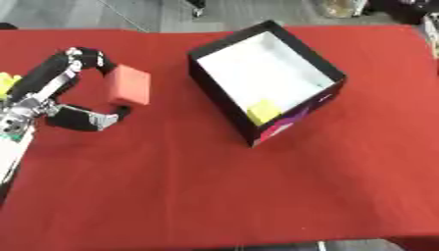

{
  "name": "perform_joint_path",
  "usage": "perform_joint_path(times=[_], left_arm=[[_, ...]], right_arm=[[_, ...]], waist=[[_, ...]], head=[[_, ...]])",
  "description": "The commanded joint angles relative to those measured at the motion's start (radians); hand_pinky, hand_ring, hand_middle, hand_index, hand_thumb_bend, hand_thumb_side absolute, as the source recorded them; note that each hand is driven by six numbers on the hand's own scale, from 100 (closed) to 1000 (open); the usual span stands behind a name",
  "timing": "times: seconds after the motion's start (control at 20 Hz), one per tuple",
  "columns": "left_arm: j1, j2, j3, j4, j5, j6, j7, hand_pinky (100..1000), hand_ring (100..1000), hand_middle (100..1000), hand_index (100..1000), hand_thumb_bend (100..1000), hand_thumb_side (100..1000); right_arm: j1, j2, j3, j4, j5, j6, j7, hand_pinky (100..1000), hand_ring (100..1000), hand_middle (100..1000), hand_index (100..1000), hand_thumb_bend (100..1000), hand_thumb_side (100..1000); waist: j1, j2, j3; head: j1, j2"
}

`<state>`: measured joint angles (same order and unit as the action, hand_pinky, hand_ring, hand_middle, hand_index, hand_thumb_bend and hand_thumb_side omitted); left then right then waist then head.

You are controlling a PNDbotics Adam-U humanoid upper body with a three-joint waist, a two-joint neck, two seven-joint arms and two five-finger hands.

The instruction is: Pick up the objects with one hand, pass them to the other hand, and then place them into the box on the other side of the table.

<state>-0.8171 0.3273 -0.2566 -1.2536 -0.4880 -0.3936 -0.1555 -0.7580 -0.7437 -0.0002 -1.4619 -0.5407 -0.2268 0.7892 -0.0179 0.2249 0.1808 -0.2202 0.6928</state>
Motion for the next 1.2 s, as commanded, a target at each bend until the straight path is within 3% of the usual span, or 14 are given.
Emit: perform_joint_path(times=[0.05,0.75,1.2], left_arm=[[-0.007,-0.009,0.021,-0.017,0.031,0.002,0.02,792,572,526,519,100,265],[0.031,-0.065,0.036,-0.035,0.106,-0.029,0.06,790,565,518,511,100,349],[0.034,-0.091,0.05,-0.045,0.016,-0.06,0.113,778,569,518,513,100,288]], right_arm=[[-0.028,-0.001,0.009,-0.015,0.026,-0.02,0.009,1000,1000,1000,1000,100,421],[-0.057,0.071,0.075,-0.013,0.136,-0.105,0.043,1000,1000,1000,1000,100,323],[-0.081,0.106,0.122,-0.032,0.19,-0.146,0.087,1000,1000,1000,1000,100,250]], waist=[[-0.015,-0.032,0.002],[-0.018,-0.03,0.008],[-0.024,-0.026,0.019]], head=[[-0.01,0.003],[-0.023,0.005],[-0.035,0.007]])
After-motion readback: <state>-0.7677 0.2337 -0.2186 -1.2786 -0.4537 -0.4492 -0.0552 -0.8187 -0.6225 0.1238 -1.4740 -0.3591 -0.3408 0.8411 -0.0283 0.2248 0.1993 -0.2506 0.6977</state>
